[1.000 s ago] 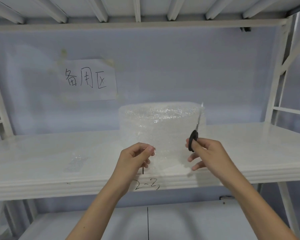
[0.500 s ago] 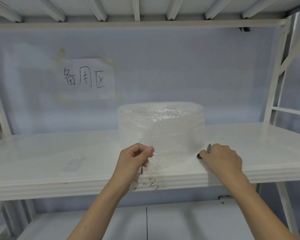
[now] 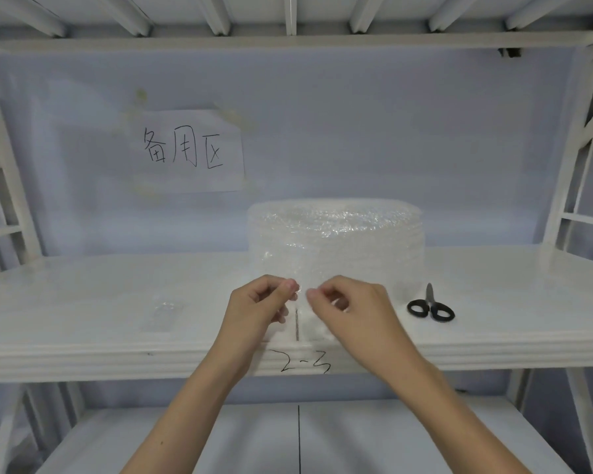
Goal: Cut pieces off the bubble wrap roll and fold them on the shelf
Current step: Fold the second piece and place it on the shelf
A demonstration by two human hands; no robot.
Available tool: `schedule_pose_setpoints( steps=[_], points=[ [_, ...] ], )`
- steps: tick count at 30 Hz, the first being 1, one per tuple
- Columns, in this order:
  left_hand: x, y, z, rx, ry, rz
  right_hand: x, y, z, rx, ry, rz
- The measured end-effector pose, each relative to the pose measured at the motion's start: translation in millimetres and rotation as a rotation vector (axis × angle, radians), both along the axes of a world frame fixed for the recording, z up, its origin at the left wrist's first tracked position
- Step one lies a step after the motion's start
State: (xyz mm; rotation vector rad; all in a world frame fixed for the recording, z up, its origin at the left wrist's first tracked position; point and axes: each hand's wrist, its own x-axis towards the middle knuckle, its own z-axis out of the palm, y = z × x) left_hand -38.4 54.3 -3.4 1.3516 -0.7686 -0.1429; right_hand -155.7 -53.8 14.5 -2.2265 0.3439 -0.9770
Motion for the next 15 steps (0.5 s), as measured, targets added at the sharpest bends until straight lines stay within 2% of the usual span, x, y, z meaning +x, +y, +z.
schedule_pose_setpoints(
  steps=[3,9,15],
  points=[
    [4,11,-1,0.008,0.015,0.007,19,11,-2,0.078,0.063,0.068],
    [13,30,-3,0.021,-0.02,0.096,45,18,-4,0.43,0.042,0.227],
    [17,45,-2,0.043,-0.142,0.109,59,20,-7,0.652,-0.026,0.292]
  ],
)
